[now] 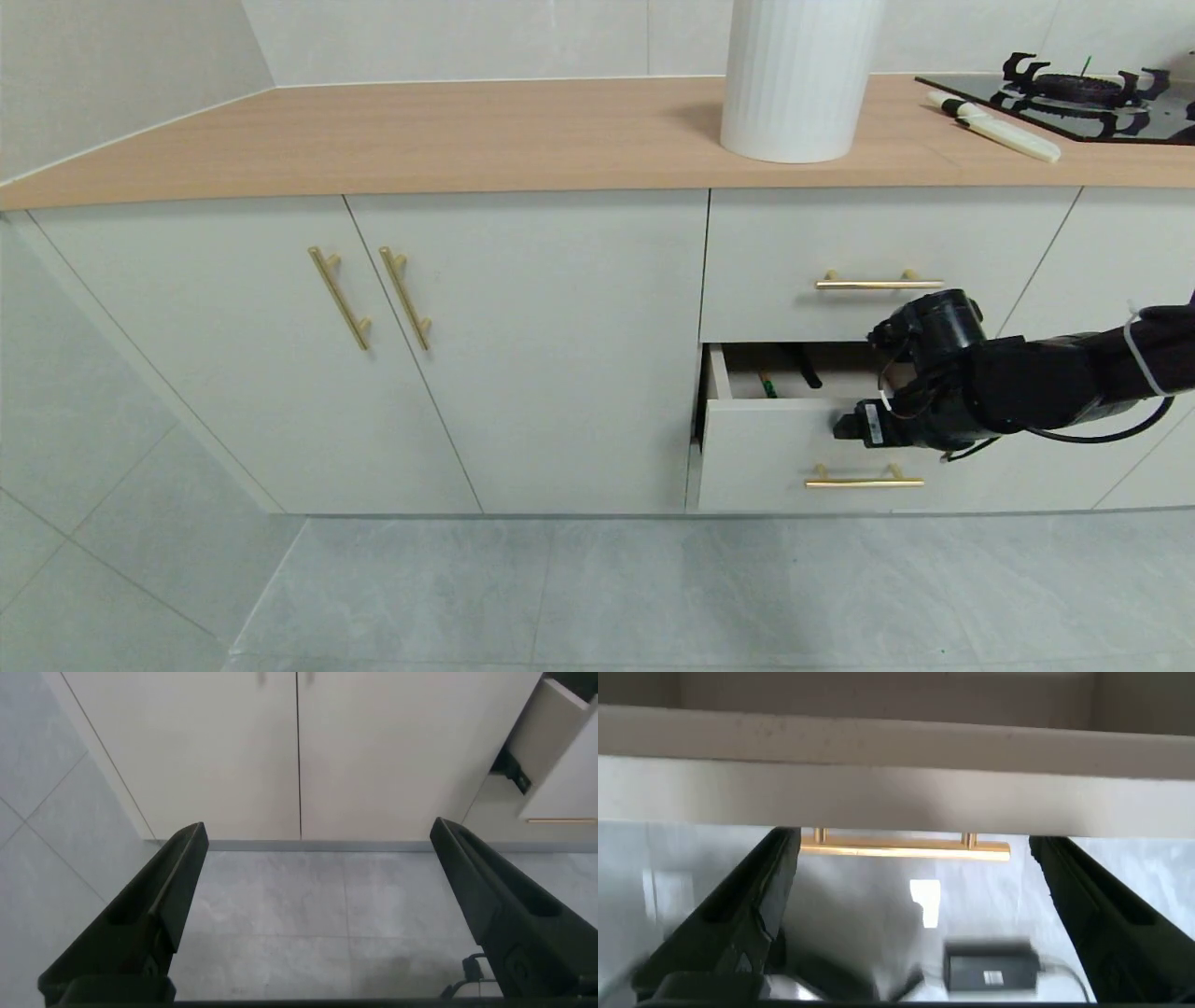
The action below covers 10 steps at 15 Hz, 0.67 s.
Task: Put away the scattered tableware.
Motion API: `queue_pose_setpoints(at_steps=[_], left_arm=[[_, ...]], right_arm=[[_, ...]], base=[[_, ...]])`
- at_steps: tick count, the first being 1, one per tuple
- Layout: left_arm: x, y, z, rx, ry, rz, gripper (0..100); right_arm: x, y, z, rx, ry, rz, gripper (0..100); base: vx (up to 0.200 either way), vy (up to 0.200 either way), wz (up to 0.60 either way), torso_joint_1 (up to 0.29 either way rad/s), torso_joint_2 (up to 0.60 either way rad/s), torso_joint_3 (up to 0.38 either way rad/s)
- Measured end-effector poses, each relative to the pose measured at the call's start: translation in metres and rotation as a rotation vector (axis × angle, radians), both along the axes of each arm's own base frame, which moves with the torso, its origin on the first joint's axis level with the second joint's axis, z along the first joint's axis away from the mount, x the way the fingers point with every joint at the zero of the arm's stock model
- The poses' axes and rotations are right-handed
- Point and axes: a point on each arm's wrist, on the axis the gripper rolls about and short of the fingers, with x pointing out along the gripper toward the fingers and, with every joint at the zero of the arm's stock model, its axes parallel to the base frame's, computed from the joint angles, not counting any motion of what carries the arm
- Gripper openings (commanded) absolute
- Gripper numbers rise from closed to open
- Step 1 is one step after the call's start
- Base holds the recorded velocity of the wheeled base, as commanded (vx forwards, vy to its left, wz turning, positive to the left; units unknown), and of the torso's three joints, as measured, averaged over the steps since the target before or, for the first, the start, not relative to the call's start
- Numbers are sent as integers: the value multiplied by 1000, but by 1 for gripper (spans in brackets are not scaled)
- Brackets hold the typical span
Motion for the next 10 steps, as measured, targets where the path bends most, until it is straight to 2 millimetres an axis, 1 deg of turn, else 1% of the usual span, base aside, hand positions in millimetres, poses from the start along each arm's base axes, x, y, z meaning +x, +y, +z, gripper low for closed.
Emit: queue_pose_setpoints(at_steps=[3,6,9,10], left_arm=[[0,0,0,0,0,1,100],[0,0,0,0,0,0,100],[0,0,0,0,0,0,100],[0,0,0,0,0,0,100]], right_arm=[[11,-9,-8,17,-79,-33,100],[18,-10,-14,30,-126,-44,100],[35,-8,-12,94,-309,-67,100],[38,-11,-16,98,-329,-79,100]], base=[[0,0,0,0,0,0],[0,0,0,0,0,0],[0,0,0,0,0,0],[0,0,0,0,0,0]])
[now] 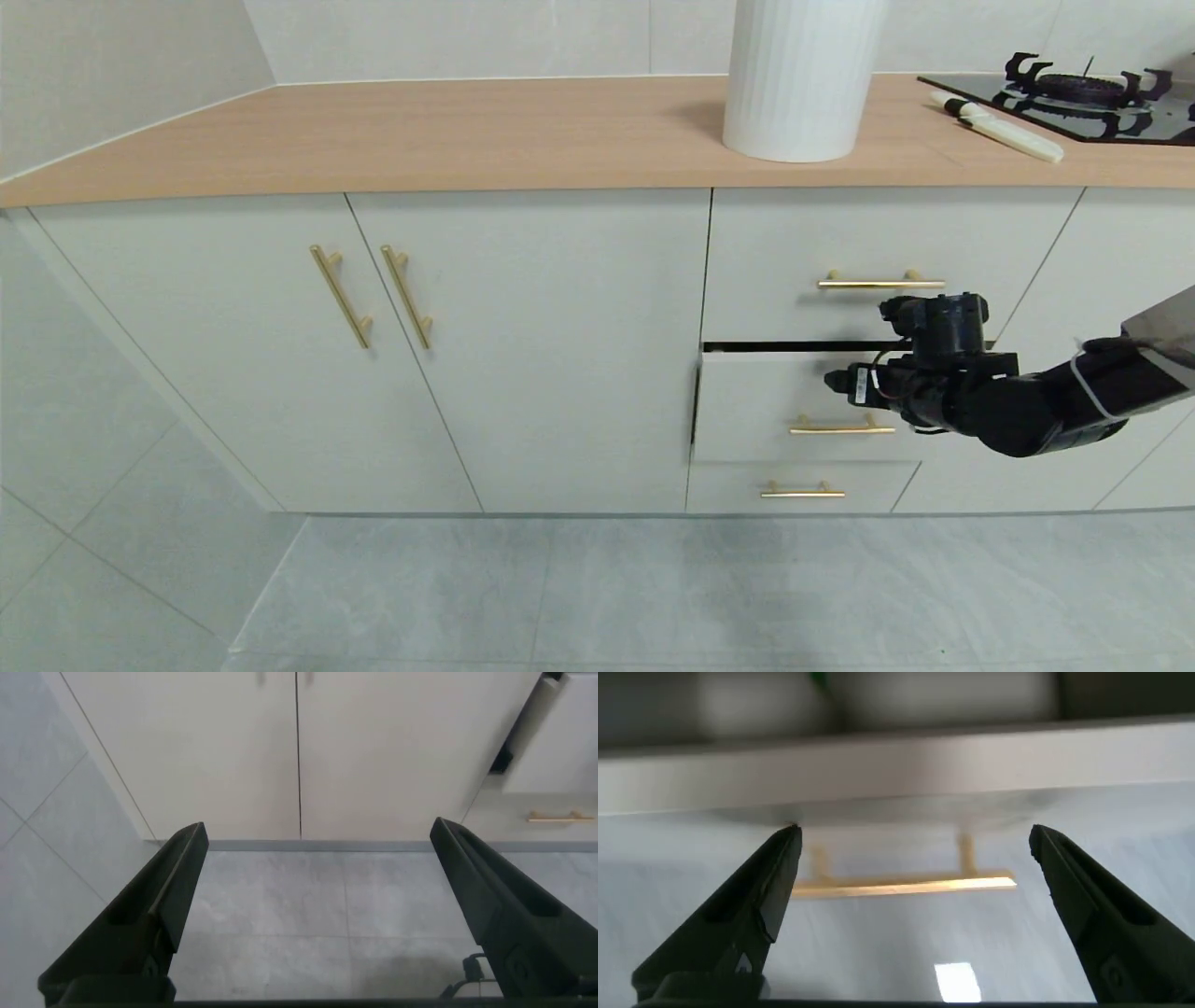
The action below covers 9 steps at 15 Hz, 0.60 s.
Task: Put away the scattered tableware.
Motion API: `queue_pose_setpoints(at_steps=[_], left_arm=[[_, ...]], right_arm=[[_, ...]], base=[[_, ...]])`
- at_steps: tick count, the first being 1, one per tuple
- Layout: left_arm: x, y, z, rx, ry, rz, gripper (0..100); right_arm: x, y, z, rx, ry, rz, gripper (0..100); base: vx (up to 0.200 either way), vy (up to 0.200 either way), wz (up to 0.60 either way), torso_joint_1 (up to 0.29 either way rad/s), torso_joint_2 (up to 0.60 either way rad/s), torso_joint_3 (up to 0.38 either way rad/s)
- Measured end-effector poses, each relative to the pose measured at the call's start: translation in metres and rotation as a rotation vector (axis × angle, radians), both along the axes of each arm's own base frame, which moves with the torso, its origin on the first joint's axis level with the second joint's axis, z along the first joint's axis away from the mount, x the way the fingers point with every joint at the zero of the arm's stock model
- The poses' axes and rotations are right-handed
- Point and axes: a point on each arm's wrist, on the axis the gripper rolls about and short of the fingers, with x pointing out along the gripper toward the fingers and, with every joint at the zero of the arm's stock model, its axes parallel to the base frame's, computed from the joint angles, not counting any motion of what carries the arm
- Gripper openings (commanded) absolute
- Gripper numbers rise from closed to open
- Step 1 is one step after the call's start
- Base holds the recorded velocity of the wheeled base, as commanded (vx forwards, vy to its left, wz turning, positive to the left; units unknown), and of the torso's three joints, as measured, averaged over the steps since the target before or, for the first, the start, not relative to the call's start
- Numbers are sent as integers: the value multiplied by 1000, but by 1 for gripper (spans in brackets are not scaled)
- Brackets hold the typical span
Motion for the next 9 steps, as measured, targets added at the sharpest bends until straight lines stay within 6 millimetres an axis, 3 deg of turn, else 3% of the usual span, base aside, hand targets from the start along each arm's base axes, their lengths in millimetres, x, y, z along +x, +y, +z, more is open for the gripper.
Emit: queue_pose_setpoints(at_steps=[9], left_arm=[[0,0,0,0,0,0,100]], right_arm=[[18,0,-18,-2,-127,-57,100]], base=[[0,0,0,0,0,0]])
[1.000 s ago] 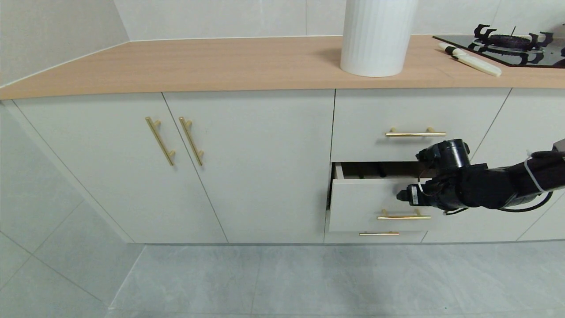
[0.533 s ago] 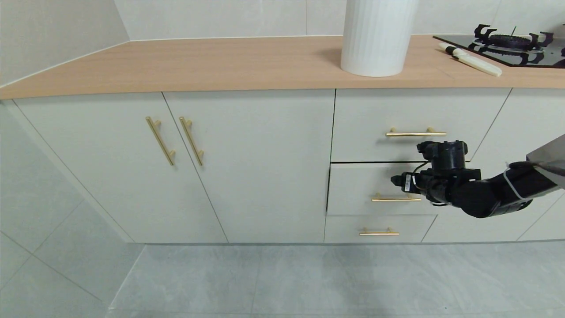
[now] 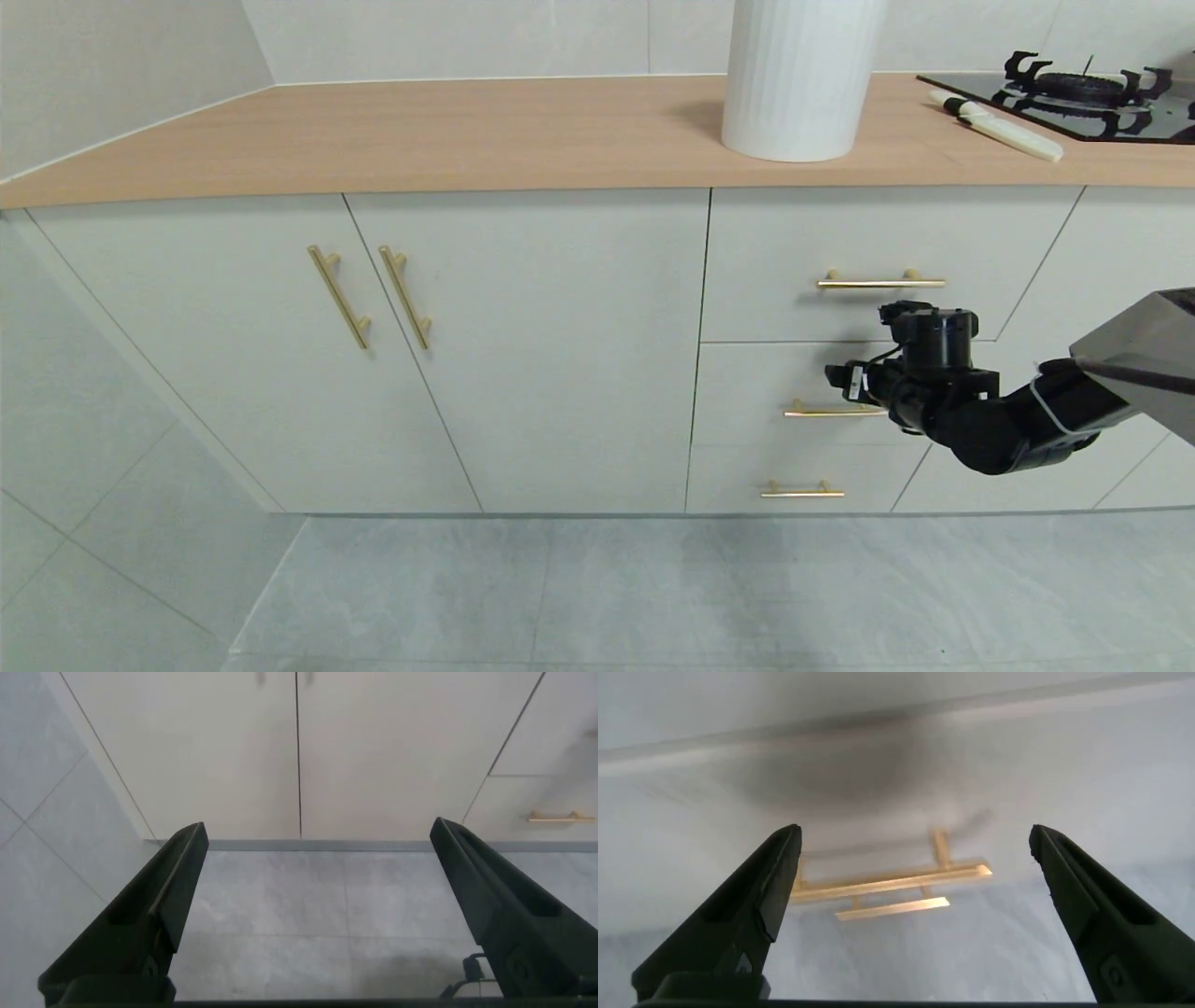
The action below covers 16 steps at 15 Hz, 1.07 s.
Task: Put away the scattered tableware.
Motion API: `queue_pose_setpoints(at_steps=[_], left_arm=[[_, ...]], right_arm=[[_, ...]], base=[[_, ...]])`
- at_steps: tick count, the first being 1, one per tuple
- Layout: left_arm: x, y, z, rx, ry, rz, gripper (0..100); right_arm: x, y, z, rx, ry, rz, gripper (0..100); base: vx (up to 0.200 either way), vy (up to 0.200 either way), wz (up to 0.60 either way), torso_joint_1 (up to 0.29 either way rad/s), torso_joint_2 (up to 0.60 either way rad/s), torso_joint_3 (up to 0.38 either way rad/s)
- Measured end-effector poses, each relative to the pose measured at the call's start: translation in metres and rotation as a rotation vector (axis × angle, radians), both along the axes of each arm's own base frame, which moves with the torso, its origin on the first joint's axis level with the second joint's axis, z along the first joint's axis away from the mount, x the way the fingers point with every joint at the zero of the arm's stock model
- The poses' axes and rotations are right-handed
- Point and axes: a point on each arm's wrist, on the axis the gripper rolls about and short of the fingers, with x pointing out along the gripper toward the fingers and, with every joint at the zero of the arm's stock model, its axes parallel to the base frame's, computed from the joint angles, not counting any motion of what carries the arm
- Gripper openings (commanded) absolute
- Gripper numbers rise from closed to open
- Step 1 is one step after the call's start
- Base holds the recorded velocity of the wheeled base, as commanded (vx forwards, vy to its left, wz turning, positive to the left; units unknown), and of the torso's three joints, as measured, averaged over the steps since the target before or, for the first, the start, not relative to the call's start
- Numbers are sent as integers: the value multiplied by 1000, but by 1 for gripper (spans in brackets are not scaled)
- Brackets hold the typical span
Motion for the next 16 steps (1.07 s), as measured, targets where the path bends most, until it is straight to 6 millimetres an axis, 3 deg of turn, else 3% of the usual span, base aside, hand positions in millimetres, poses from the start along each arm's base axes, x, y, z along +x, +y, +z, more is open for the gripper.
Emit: queue_pose_setpoints(at_steps=[16], left_arm=[[0,0,0,0,0,0,100]], right_arm=[[14,2,0,35,-95,-30,100]], base=[[0,0,0,0,0,0]])
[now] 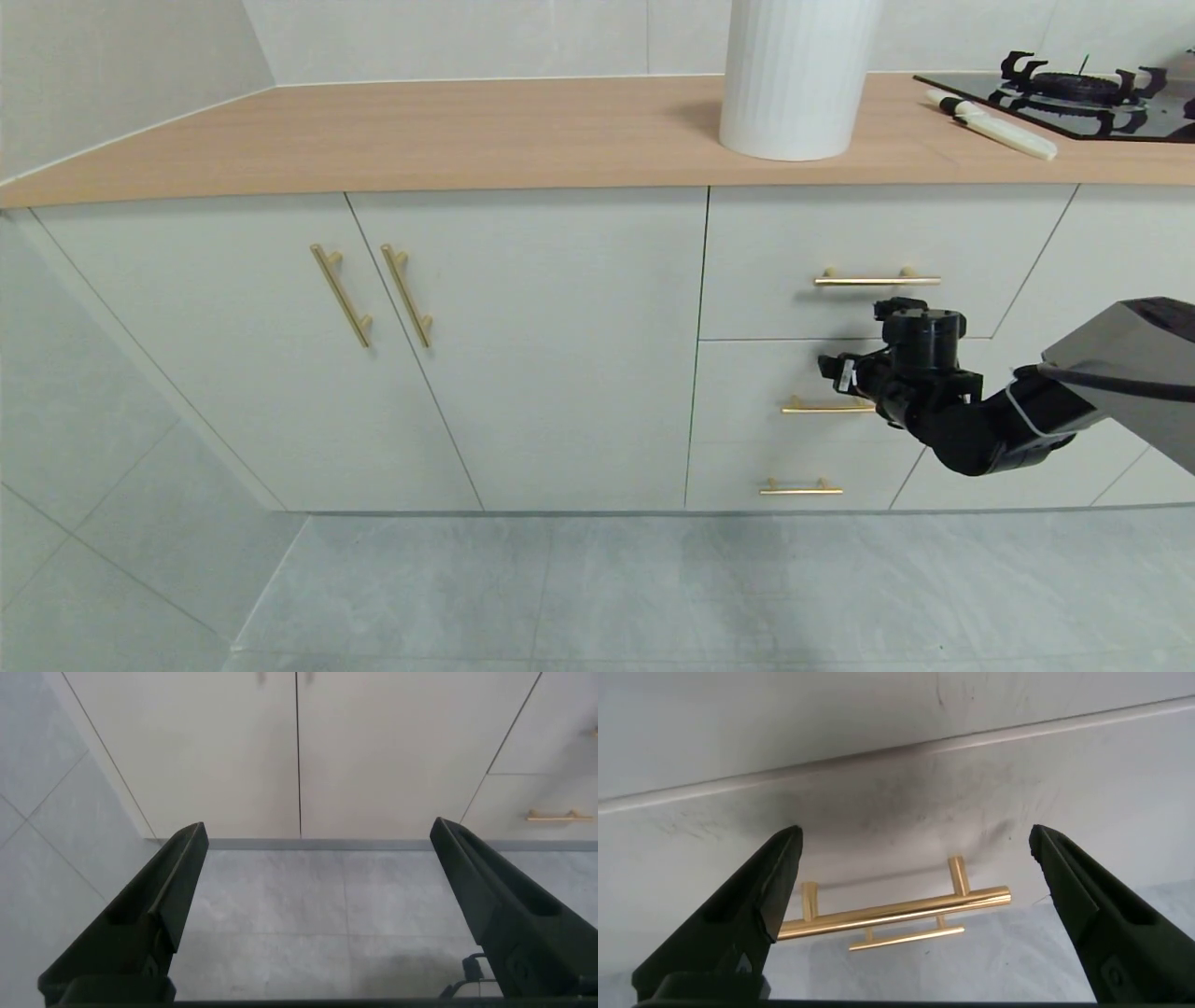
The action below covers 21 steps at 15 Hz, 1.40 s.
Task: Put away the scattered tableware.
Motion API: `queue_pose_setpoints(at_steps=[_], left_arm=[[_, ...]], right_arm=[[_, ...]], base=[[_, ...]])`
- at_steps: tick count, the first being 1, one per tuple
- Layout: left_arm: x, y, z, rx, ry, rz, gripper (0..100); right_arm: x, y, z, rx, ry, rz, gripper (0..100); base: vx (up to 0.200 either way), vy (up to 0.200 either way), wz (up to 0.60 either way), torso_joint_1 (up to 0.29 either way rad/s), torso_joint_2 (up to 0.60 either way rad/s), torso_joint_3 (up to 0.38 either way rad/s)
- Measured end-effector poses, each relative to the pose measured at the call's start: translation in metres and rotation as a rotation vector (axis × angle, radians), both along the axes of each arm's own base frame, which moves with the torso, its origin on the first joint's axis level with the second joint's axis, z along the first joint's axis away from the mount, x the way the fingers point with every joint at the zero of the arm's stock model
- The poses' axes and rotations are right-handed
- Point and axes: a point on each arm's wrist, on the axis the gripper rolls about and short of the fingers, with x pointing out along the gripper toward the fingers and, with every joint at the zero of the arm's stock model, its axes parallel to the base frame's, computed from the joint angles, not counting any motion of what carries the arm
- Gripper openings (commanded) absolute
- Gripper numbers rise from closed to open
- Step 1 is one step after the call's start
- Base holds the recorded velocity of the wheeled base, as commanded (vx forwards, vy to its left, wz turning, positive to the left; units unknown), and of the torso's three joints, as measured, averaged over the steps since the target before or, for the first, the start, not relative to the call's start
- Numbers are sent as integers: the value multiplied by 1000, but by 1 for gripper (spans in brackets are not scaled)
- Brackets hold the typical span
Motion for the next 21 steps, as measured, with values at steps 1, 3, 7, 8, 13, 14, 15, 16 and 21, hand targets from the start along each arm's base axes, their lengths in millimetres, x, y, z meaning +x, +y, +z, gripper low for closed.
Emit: queue_pose_setpoints(at_steps=[1,3,7,8,13,14,15,16,21], left_arm=[[0,0,0,0,0,0,100],[0,0,0,0,0,0,100],[0,0,0,0,0,0,100],[0,0,0,0,0,0,100],[0,0,0,0,0,0,100],[0,0,0,0,0,0,100],[0,0,0,0,0,0,100],[0,0,0,0,0,0,100],[0,0,0,0,0,0,100]], right_arm=[[-4,-1,4,1,-5,-3,100],[-25,-5,15,-8,14,4,100],[-97,-5,54,-24,6,28,100],[-117,-7,68,-28,-19,16,100],[-238,-32,137,-106,-241,-31,100],[-267,-40,145,-140,-282,-42,100],[-297,-48,149,-170,-317,-56,100],[-328,-58,148,-202,-331,-77,100],[-447,-85,95,-305,-283,-192,100]], base=[[0,0,0,0,0,0],[0,0,0,0,0,0],[0,0,0,0,0,0],[0,0,0,0,0,0],[0,0,0,0,0,0],[0,0,0,0,0,0],[0,0,0,0,0,0],[0,0,0,0,0,0],[0,0,0,0,0,0]])
